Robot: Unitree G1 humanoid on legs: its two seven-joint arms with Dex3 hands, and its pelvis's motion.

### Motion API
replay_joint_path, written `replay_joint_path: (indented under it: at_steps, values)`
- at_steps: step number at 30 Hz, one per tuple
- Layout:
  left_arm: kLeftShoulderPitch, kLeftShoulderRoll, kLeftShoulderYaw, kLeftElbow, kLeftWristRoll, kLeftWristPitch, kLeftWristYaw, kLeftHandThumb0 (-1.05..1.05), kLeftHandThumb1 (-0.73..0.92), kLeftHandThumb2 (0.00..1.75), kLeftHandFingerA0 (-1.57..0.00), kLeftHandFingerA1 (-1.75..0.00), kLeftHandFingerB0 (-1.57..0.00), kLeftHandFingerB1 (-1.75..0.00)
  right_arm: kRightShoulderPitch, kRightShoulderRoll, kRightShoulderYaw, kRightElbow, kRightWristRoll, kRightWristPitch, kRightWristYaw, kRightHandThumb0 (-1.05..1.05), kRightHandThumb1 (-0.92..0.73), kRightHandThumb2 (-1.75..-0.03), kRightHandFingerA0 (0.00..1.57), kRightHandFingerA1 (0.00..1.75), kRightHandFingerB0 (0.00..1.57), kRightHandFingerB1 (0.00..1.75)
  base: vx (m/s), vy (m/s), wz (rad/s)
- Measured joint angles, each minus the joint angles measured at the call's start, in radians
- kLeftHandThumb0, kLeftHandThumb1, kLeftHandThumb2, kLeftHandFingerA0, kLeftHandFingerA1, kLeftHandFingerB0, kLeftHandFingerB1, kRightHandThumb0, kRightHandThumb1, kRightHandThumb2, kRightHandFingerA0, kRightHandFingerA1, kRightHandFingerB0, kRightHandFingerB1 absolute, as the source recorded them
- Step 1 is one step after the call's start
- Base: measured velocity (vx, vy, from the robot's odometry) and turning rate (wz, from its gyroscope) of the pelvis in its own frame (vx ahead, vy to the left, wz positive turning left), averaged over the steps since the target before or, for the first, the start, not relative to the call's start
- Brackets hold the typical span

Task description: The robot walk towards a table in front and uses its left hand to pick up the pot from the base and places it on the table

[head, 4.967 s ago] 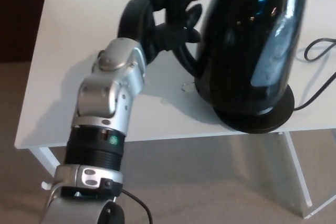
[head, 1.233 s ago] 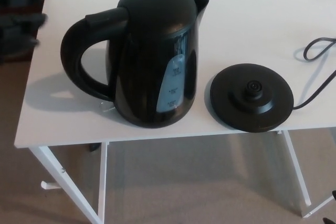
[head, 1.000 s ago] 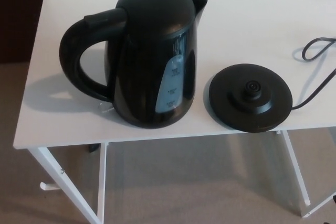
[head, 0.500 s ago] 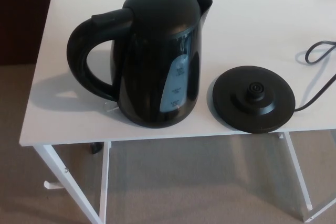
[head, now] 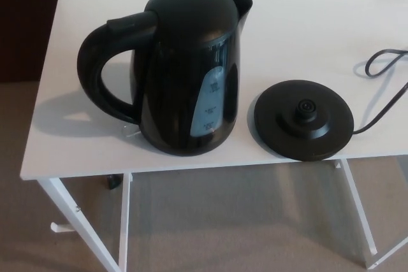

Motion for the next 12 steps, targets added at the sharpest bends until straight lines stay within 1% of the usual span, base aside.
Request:
replay_joint_path:
  at_steps: [1,5,6,10,11,12]
  values:
    - [-0.001,0.004,-0.029,0.041,0.02,-0.021,0.021,-0.67,0.61,0.93,-0.02,-0.26,-0.02,-0.28,-0.003,0.0,0.001,0.002,-0.001,-0.001,0.0,-0.55,-0.45,-0.77,0.44,0.5,0.32,0.47,0.0,0.0,0.0]
    - [-0.006,0.015,-0.083,0.117,0.06,-0.076,0.07,-0.69,0.61,0.92,-0.02,-0.23,-0.03,-0.26,-0.01,-0.001,0.008,0.01,-0.003,-0.003,0.0,-0.56,-0.45,-0.77,0.44,0.51,0.33,0.47,0.0,0.0,0.0]
    - [-0.009,0.018,-0.096,0.137,0.072,-0.095,0.086,-0.69,0.64,0.95,0.0,-0.21,0.0,-0.24,-0.015,-0.002,0.011,0.012,-0.004,-0.003,0.0,-0.55,-0.45,-0.77,0.44,0.5,0.33,0.47,0.0,0.0,0.0]
    - [-0.015,0.026,-0.126,0.165,0.095,-0.154,0.121,-0.73,0.64,0.95,0.0,-0.2,0.0,-0.21,-0.023,-0.003,0.015,0.024,-0.009,-0.01,-0.002,-0.56,-0.45,-0.77,0.45,0.5,0.34,0.48,0.0,0.0,0.0]
    - [-0.015,0.028,-0.131,0.167,0.098,-0.173,0.129,-0.72,0.64,0.95,0.0,-0.2,0.0,-0.21,-0.024,-0.003,0.015,0.027,-0.01,-0.012,-0.002,-0.54,-0.46,-0.77,0.45,0.5,0.34,0.47,0.0,0.0,0.0]
    - [-0.016,0.03,-0.136,0.169,0.102,-0.19,0.135,-0.67,0.61,0.93,0.0,-0.23,0.0,-0.25,-0.025,-0.004,0.015,0.028,-0.011,-0.014,-0.002,-0.53,-0.46,-0.77,0.45,0.49,0.35,0.47,0.0,0.0,0.0]
